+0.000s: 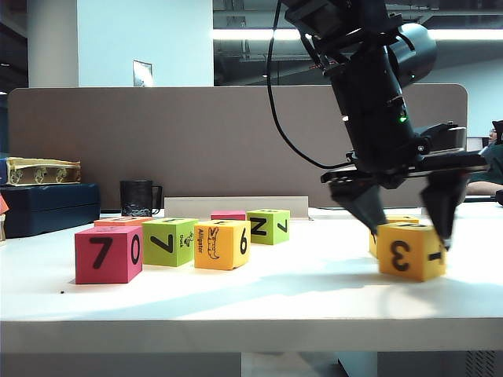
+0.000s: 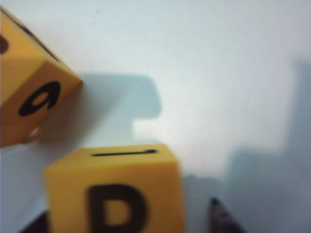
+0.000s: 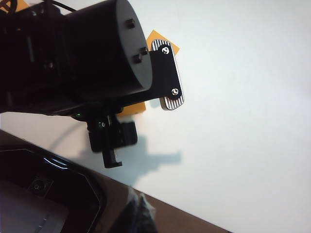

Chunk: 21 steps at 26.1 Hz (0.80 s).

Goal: Select the appropriate blocks from the scattered letter blocks on the table and arrange them in a row to spell out "DEEP".

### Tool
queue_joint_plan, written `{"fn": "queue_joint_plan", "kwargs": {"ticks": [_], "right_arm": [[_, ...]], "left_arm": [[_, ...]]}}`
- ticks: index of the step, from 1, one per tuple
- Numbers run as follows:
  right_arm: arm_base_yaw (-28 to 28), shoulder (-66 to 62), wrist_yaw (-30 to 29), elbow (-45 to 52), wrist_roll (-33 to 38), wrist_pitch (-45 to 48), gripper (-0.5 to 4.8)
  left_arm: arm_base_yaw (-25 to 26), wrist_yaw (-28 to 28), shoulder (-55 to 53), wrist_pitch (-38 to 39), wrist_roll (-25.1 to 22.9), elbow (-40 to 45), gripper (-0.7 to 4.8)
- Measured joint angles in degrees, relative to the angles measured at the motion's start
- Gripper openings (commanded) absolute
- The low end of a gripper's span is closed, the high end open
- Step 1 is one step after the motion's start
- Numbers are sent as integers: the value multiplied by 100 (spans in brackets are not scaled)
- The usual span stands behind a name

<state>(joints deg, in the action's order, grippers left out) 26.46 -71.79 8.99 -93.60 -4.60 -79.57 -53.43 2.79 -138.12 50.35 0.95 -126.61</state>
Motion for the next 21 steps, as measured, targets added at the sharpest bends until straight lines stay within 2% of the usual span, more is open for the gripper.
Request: {"fn": "queue_joint_plan", "kwargs": {"ticks": [6, 13, 16, 21], "right_arm": [[-2, 0, 0, 0, 0, 0, -1], [0, 0, 0, -2, 0, 0, -1], [-2, 0, 0, -2, 0, 0, -1], [-2, -2, 0, 0, 0, 11, -1]], "left_arm": [[0, -57, -15, -22, 46, -4, 268], [-28, -719, 13, 98, 520, -15, 268], [122, -1335, 186, 660, 918, -15, 268], [334, -1436, 278, 1281, 1180, -22, 268]]}}
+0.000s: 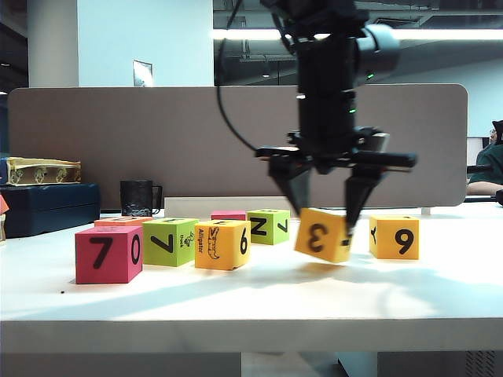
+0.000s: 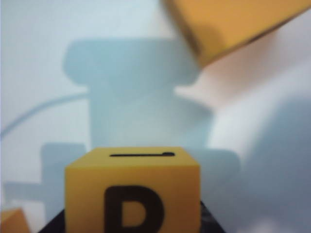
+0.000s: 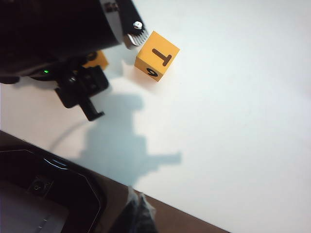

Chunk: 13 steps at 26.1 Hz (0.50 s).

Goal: Select the appropriate blocks from the scattered letter blocks on the table and arrange them in a row to spell out "DEEP".

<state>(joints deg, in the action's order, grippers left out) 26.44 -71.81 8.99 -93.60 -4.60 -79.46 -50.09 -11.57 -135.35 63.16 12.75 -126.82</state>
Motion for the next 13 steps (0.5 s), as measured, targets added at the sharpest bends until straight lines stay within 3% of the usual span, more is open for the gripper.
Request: {"fn": "queue_joint_plan", "kwargs": {"ticks": [5, 13], "right_arm": [[0, -9, 0, 0, 0, 7, -1], [0, -9, -2, 0, 0, 9, -1]], "left_arm": [[186, 68, 0, 446, 514, 7, 268], [216, 90, 0, 616, 780, 7, 268]]}}
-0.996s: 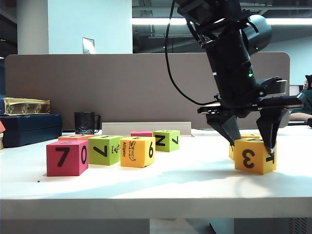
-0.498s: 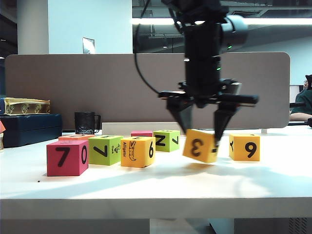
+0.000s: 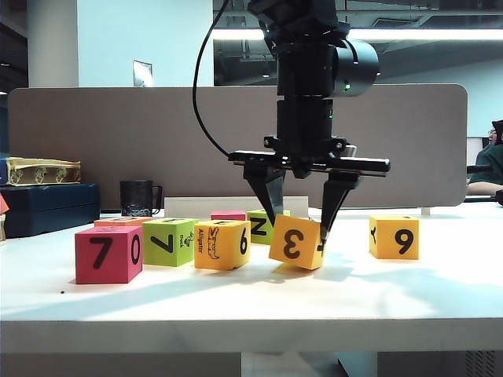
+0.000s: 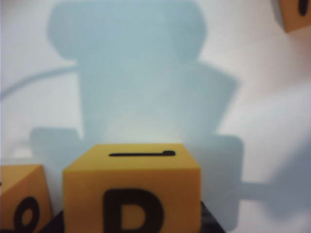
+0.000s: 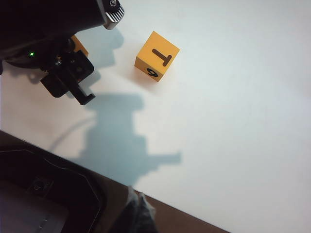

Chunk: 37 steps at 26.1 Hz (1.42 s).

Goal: Select the appropriate blocks from the scattered letter blocks on the table and arrange them in a row to spell out "DEEP".

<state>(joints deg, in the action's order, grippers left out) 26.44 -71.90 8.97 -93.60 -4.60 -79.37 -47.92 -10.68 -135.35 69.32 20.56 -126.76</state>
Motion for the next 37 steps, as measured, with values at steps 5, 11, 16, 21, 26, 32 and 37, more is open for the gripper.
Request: {"fn": "queue_joint_plan", "kwargs": {"ticks": [5, 11, 16, 21, 26, 32, 37], "right_arm": [[0, 0, 2, 0, 0, 0, -1], [0, 0, 0, 0, 0, 0, -1], [0, 0, 0, 0, 0, -2, -1], [0, 0, 2, 0, 0, -2, -1], [0, 0, 0, 0, 0, -4, -1], [0, 0, 0, 0, 0, -7, -1], [0, 0, 0, 0, 0, -7, -1]], "left_arm": [[2, -46, 0, 219, 76, 2, 268], [35, -197, 0, 522, 98, 2, 276], [57, -203, -2, 531, 114, 13, 294], [94, 120, -2, 496, 205, 13, 350], [96, 164, -2, 461, 208, 13, 361], [125, 166, 0, 531, 201, 11, 476], [164, 170, -13, 743, 199, -105, 476]]}}
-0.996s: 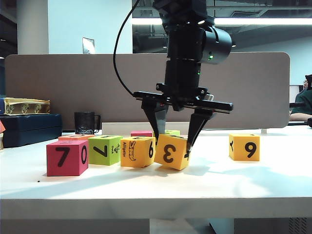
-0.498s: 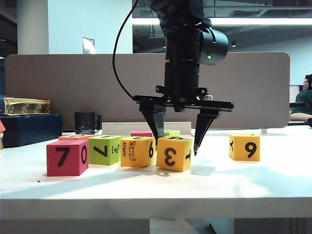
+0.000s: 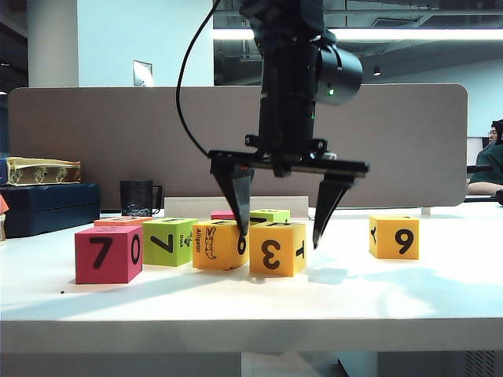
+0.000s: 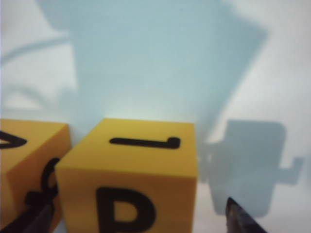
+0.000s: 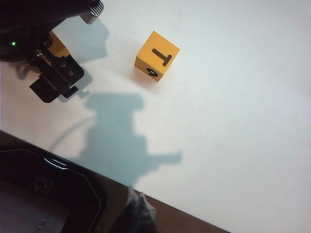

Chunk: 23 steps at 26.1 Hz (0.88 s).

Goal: Select the appropriate blocks from the scattered letter blocks on the table and arrange them in a row to spell out "DEEP".

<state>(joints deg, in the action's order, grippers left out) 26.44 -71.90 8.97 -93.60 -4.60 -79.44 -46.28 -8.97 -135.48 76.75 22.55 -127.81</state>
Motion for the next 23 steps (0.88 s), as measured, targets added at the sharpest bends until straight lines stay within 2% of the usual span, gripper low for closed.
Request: {"fn": "queue_joint_plan", "kwargs": {"ticks": [7, 10, 12, 15, 17, 19, 23], "right_arm": [[0, -2, 2, 0, 0, 2, -1], [0, -7, 2, 4, 0, 90, -1], [2, -44, 0, 9, 0, 304, -1], [2, -227, 0, 9, 0, 378, -1], [0, -426, -26, 13, 0, 396, -1], [0, -697, -295, 13, 0, 470, -1], [2, -1086, -761, 15, 0, 597, -1]], "left_arm": [[0, -63, 22, 74, -378, -1423, 462], [39, -570, 20, 380, -728, -2002, 457], [199, -713, 37, 492, -1032, -2402, 416], [498, -715, 234, 498, -1121, -2551, 330], [754, -715, 522, 498, -1169, -2555, 329], [1045, -715, 763, 498, -1274, -2562, 324], [1491, -719, 977, 501, -1460, -2549, 236]]}}
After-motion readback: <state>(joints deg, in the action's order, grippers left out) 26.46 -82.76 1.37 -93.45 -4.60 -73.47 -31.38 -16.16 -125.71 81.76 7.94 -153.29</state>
